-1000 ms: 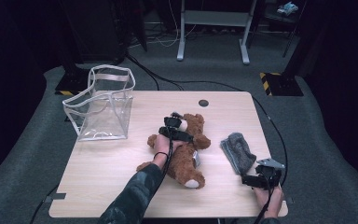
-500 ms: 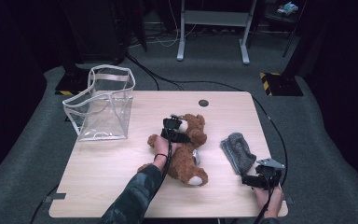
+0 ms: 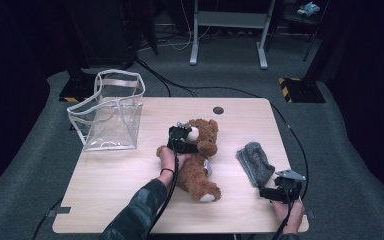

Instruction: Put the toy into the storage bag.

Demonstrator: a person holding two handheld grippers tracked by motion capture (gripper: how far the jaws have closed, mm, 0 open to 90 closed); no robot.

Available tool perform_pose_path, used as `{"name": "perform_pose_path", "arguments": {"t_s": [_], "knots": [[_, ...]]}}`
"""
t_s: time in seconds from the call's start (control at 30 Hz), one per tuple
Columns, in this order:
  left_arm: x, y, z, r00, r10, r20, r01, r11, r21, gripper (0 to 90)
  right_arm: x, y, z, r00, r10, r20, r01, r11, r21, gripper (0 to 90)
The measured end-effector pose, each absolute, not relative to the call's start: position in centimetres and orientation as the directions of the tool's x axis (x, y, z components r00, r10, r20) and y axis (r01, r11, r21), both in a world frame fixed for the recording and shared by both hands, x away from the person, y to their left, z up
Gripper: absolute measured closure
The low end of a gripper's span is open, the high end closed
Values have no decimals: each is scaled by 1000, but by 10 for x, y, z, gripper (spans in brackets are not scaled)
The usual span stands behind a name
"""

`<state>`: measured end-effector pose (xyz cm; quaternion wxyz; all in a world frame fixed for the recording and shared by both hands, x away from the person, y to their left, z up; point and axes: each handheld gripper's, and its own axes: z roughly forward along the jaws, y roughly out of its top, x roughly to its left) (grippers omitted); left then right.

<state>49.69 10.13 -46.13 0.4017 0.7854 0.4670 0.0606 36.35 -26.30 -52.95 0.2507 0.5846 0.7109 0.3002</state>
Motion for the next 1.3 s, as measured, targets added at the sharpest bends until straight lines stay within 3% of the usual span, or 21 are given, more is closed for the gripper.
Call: {"name": "perform_pose_path", "arguments": {"t_s": [0.53, 1.3], "knots": [[454, 128, -416, 629, 752, -197, 462, -159, 872, 513, 363, -263, -529, -193, 981, -13, 677, 143, 722, 8], [419, 191, -365, 650, 748, -133, 360, -149, 921, 511, 363, -263, -529, -191, 981, -12, 678, 141, 721, 8]]}}
